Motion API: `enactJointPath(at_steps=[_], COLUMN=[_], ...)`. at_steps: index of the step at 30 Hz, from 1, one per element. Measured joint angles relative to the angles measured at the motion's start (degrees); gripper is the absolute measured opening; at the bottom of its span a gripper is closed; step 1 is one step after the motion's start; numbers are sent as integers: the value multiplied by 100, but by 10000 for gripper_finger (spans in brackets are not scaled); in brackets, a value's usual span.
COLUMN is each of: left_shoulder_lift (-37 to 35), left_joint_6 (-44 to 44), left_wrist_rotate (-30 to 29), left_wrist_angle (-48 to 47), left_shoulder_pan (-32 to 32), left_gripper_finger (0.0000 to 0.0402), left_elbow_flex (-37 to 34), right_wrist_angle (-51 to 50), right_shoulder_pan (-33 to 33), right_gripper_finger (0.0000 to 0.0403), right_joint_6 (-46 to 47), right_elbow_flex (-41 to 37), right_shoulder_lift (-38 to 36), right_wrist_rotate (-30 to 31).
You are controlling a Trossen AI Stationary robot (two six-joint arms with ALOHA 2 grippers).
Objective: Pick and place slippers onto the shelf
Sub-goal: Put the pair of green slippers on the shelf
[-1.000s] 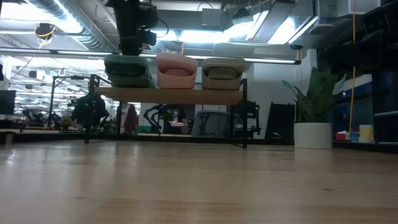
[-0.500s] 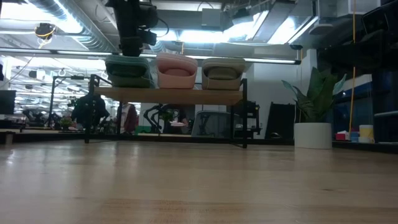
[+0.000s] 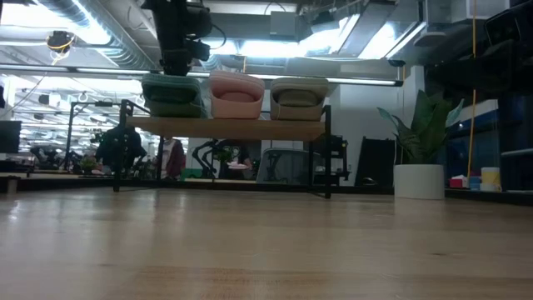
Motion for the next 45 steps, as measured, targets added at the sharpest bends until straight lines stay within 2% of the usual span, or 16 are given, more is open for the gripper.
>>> enactJointPath(at_steps=[20, 23, 33, 45], left_shoulder_lift=[0, 0, 0, -61], left_joint_6=[-135, -92, -2, 170], left_wrist_rotate=[-13, -7, 4, 2], left_wrist_angle=[187, 186, 183, 125], left_shoulder_pan=[-9, -9, -9, -9], left_gripper_finger=[54, 71, 166, 177], left_elbow_flex=[0, 0, 0, 0], right_wrist_angle=[0, -2, -1, -2], right_shoulder_pan=[-1, 0, 1, 0], right_gripper_finger=[92, 92, 92, 92], right_joint_6=[1, 1, 19, 19], right_elbow_flex=[0, 0, 0, 0], right_shoulder_lift=[1, 1, 1, 1], right_wrist_rotate=[0, -2, -2, -2])
